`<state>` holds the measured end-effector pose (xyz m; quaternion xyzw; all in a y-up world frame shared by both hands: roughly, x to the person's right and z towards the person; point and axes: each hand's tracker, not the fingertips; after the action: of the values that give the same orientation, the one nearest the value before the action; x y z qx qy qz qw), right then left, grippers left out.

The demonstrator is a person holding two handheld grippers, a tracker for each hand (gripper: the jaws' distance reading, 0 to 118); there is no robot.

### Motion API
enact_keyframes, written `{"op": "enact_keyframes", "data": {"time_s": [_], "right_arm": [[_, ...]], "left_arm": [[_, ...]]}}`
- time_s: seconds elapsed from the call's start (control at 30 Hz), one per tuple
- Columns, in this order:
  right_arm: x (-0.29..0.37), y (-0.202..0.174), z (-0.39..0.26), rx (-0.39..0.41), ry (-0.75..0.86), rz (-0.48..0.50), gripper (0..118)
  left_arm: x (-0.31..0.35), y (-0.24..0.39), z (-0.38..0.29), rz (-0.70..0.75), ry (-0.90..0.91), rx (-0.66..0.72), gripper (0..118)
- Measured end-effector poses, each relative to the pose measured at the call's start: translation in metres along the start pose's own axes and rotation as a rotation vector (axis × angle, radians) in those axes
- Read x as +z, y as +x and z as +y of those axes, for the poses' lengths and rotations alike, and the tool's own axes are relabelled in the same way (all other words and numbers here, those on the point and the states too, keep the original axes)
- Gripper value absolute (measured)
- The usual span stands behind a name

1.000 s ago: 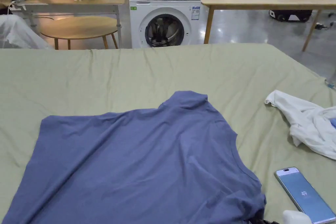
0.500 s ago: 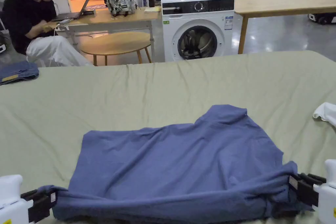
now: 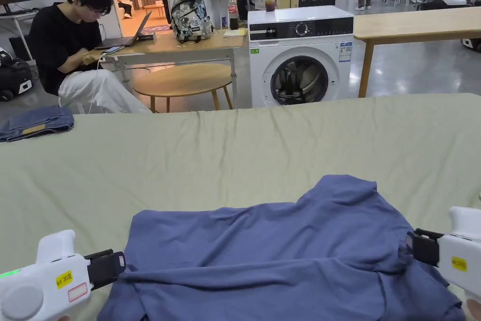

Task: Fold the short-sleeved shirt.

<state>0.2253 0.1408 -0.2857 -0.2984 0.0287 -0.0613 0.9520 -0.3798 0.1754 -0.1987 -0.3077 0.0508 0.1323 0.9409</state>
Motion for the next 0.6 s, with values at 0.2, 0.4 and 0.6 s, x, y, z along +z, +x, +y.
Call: {"op": "enact_keyframes", "data": {"time_s": [0.2, 0.4, 0.6], "right_arm": [[0.083, -0.005, -0.024, 0.116, 0.113, 0.036, 57], [0.145, -0.032, -0.064, 0.249, 0.152, 0.039, 5], [0.179, -0.051, -0.092, 0.243, 0.123, 0.106, 0]], "left_arm": [[0.067, 0.015, -0.023, 0.13, 0.091, -0.244, 56], [0.129, 0.02, -0.05, -0.075, 0.241, -0.182, 16], [0.147, 0.033, -0.073, -0.107, 0.227, -0.177, 0]]}}
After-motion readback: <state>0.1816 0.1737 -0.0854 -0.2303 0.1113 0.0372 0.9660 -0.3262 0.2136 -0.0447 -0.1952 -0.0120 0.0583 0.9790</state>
